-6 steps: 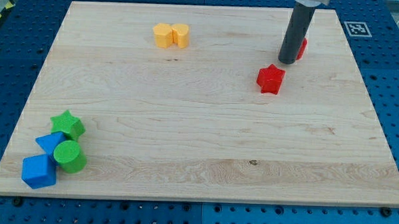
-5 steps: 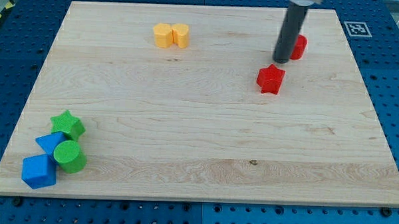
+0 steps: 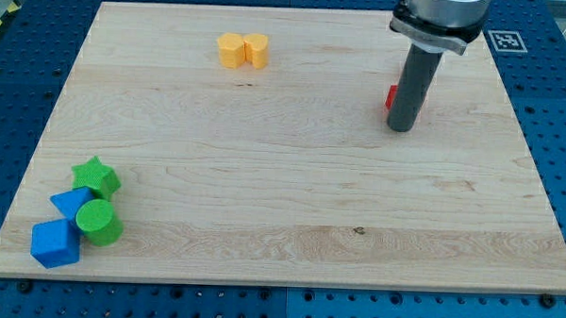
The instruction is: Move the red star closer to the red circle
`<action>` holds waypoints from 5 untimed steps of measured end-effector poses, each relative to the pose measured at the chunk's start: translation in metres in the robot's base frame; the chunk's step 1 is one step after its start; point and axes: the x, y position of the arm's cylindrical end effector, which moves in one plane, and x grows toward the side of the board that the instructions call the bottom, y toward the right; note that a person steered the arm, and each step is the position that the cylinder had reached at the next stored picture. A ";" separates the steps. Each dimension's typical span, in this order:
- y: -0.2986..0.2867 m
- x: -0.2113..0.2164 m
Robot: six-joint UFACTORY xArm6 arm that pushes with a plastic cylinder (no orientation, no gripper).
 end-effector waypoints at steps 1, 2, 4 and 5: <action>0.013 -0.014; 0.015 -0.025; 0.023 -0.033; -0.040 -0.032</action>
